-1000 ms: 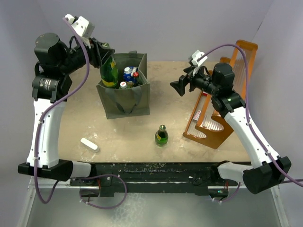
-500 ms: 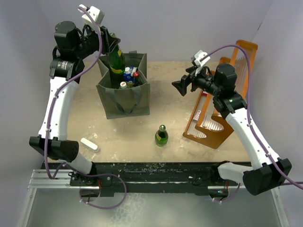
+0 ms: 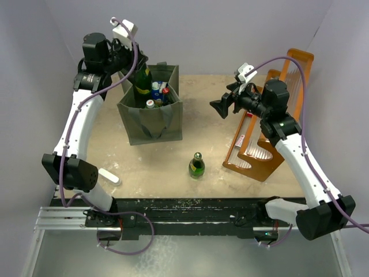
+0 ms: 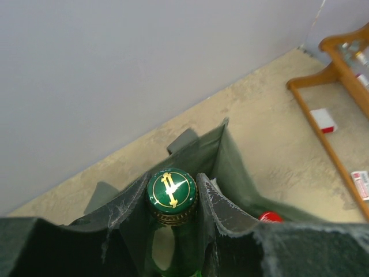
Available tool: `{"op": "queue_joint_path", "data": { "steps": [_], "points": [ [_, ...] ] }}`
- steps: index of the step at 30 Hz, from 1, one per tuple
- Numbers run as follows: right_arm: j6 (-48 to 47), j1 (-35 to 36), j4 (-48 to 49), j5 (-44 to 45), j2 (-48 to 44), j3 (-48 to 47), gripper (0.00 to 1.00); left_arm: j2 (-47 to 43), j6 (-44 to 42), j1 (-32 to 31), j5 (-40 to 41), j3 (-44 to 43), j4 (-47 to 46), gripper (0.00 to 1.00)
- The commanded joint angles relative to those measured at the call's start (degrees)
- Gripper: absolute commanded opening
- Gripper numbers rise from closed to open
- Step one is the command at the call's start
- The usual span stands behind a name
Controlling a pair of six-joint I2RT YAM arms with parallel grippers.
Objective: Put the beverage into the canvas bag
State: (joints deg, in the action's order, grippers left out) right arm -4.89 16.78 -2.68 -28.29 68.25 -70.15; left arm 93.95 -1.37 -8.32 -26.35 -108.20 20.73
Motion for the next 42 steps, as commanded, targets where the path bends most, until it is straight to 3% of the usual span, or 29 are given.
{"op": "queue_joint_path", "data": {
  "steps": [1, 20, 30, 42],
  "points": [
    [0.8, -0.3, 3.1, -2.0, -2.0, -0.2, 0.96, -5.5, -6.6, 0.0, 4.0, 0.5, -8.2, 0.0],
    [1.3, -0.4, 3.7, -2.7, -2.4, 0.5, 0.96, -10.9, -21.9, 0.0, 16.6, 5.4, 0.3, 0.0],
    [1.5, -0.5, 3.6, -2.9, -2.3, 0.4, 0.96, -7.2, -19.3, 0.0, 12.6, 5.3, -3.3, 0.0],
    [2.0, -0.7, 4.1, -3.6, -2.3, 0.7, 0.97, -3.9, -20.1, 0.0, 9.0, 5.6, 0.1, 0.0]
  ]
}}
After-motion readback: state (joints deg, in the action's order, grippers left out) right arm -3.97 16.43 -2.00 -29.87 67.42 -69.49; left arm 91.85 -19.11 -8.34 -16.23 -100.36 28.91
